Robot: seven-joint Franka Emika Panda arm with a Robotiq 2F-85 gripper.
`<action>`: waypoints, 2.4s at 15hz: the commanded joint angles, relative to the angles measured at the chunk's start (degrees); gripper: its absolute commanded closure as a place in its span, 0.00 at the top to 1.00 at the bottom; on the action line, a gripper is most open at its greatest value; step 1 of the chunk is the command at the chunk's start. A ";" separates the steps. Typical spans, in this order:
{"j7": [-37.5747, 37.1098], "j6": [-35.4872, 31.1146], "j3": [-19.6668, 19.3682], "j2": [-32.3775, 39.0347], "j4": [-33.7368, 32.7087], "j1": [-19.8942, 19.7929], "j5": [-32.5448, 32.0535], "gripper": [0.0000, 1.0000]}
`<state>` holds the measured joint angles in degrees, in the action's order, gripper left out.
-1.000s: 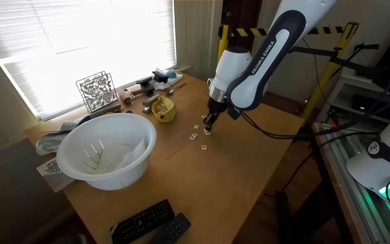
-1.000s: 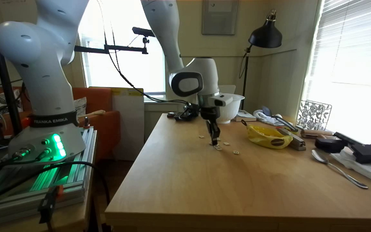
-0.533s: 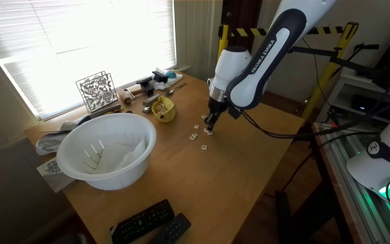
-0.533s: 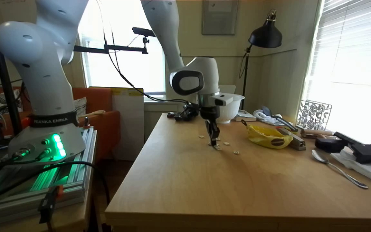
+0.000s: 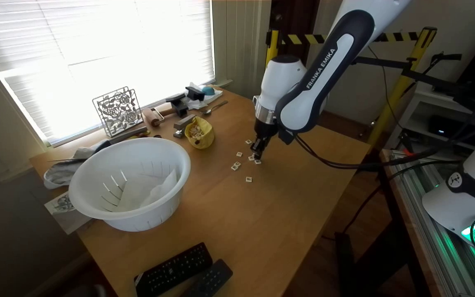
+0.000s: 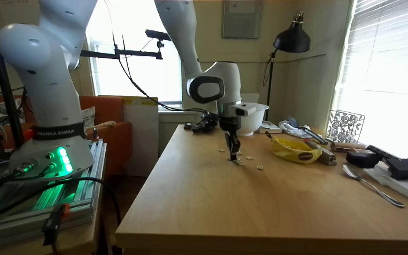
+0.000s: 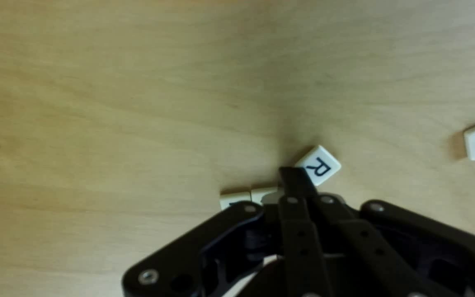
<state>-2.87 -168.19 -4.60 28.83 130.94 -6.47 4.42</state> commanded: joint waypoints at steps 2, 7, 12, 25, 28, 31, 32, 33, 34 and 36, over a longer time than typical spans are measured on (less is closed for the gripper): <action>-2.22 0.82 -1.23 0.80 -0.17 1.82 -0.08 0.00; -0.92 1.49 -0.49 -1.61 0.18 0.91 -0.07 0.00; -0.02 1.36 0.32 -3.76 0.36 0.12 0.27 0.00; 3.17 -2.71 5.83 0.86 -1.33 -5.41 2.34 0.00; 3.36 -4.33 7.48 1.92 -1.65 -7.09 2.87 0.00; 3.35 -4.38 8.28 2.72 -2.24 -7.96 2.81 0.00; 3.42 -3.70 8.08 2.76 -2.40 -7.86 2.40 0.00; 3.42 -3.17 7.70 2.79 -2.49 -7.59 2.06 0.00; 3.47 -2.79 7.31 2.80 -2.50 -7.27 1.79 0.00; 3.78 -1.61 6.71 2.59 -2.45 -6.76 1.31 0.00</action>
<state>-0.66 -171.83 2.47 30.35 129.56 -13.36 5.56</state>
